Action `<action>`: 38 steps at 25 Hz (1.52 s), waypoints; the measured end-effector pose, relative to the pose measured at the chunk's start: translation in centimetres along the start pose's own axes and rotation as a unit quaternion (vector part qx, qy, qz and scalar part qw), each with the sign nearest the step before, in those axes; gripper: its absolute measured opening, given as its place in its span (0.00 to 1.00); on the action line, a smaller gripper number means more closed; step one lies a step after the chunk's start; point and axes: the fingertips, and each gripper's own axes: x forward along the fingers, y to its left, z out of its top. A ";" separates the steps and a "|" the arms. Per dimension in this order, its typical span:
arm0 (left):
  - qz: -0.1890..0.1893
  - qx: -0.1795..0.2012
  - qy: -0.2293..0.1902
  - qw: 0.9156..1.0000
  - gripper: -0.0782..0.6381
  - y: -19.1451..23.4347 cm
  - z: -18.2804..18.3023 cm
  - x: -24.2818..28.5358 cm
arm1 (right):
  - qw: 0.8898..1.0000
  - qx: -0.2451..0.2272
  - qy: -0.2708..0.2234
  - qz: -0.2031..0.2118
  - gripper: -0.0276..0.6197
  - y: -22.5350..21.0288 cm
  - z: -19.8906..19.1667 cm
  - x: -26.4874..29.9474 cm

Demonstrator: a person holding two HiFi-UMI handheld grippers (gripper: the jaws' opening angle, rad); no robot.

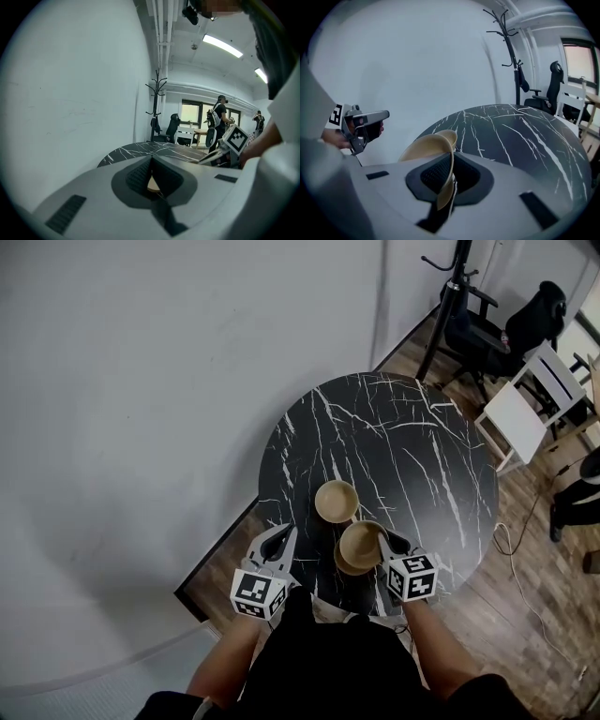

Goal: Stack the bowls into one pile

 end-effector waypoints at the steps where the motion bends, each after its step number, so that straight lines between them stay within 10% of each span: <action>1: 0.000 -0.001 -0.001 1.000 0.13 0.0 -0.1 0.0 | 1.000 -0.006 0.005 0.003 0.08 0.2 -0.3 0.2; 23: -0.002 -0.013 0.010 1.000 0.13 0.3 -1.1 -0.1 | 0.993 -0.074 0.089 0.033 0.16 1.7 -5.0 2.6; 38: -0.004 -0.014 0.009 1.000 0.13 0.1 -1.0 0.2 | 0.996 -0.081 0.028 0.028 0.18 1.5 -0.2 2.0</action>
